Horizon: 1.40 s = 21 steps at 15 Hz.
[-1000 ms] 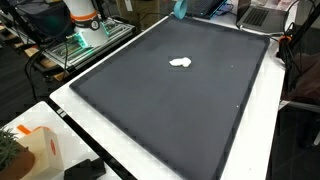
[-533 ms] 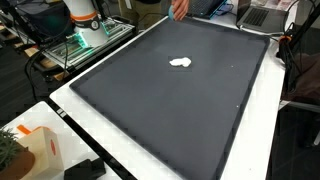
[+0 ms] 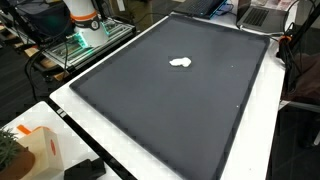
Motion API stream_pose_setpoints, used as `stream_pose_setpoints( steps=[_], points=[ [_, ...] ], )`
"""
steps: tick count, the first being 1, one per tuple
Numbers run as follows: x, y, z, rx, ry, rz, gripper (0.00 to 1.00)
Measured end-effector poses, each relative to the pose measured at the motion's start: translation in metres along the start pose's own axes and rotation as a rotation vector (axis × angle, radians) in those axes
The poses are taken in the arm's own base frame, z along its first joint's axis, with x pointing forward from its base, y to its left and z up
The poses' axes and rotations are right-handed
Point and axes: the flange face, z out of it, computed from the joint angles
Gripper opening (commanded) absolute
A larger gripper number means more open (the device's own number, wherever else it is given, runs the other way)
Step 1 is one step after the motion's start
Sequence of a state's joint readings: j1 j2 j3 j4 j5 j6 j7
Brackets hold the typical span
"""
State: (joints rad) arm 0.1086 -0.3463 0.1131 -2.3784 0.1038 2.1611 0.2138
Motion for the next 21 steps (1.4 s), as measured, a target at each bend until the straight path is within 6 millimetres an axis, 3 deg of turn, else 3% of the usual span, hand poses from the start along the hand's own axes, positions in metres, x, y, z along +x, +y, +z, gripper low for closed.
stream_pose_setpoints(
  steps=[2, 8, 17, 21],
  points=[
    [-0.009, 0.006, 0.012, -0.027, 0.098, -0.048, 1.0],
    [-0.064, 0.055, 0.084, -0.107, 0.314, -0.179, 1.0],
    [-0.05, 0.053, 0.077, -0.109, 0.333, -0.172, 1.0],
    [-0.045, 0.048, 0.105, -0.092, 0.327, -0.127, 1.0]
  ],
)
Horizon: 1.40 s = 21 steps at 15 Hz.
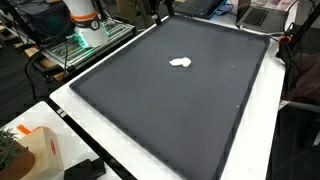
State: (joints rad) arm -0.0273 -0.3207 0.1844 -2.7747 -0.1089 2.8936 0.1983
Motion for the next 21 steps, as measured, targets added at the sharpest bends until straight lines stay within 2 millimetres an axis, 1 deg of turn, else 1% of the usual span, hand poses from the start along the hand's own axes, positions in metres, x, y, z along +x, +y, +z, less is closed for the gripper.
stream_pose_setpoints(
  steps=[5, 8, 12, 13, 16, 18, 21],
  points=[
    [-0.015, -0.004, 0.055, 0.043, -0.002, 0.031, 1.0],
    [-0.022, -0.005, 0.076, 0.075, 0.029, 0.026, 1.0],
    [-0.021, 0.015, 0.086, 0.077, 0.052, 0.057, 1.0],
    [-0.022, 0.017, 0.089, 0.078, 0.051, 0.062, 1.0],
    [-0.025, 0.014, 0.095, 0.091, 0.047, 0.062, 1.0],
    [-0.025, 0.014, 0.096, 0.091, 0.046, 0.063, 1.0],
    [-0.023, 0.014, 0.098, 0.074, 0.001, 0.059, 1.0]
  ],
)
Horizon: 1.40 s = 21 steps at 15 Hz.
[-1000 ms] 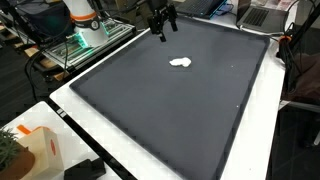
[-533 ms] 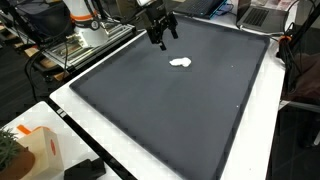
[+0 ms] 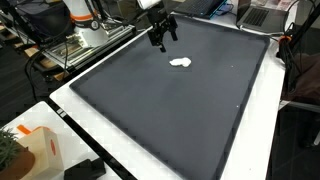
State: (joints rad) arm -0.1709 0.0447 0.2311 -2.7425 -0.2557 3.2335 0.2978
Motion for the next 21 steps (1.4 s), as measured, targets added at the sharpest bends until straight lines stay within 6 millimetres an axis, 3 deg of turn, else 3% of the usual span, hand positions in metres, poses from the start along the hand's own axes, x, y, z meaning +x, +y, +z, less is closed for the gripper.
stream_pose_setpoints(
  steps=[5, 11, 21],
  points=[
    [0.01, -0.005, -0.005, -0.028, -0.044, -0.004, 1.0],
    [0.016, -0.028, -0.003, -0.043, -0.064, -0.032, 1.0],
    [0.027, -0.041, 0.027, -0.061, -0.1, 0.009, 1.0]
  ],
)
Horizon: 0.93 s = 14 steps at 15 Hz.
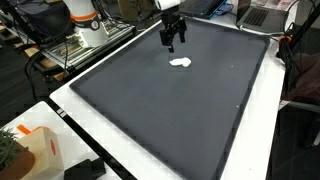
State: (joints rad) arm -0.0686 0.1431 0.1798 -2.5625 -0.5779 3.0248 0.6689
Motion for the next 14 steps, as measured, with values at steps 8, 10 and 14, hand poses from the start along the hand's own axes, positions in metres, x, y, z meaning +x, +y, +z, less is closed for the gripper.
stream_pose_setpoints(
  steps=[8, 10, 14],
  points=[
    [0.016, -0.004, 0.002, -0.024, -0.024, 0.012, 1.0],
    [0.025, -0.01, 0.001, -0.031, -0.044, 0.019, 1.0],
    [0.047, -0.015, -0.008, -0.055, -0.086, 0.022, 1.0]
  ],
)
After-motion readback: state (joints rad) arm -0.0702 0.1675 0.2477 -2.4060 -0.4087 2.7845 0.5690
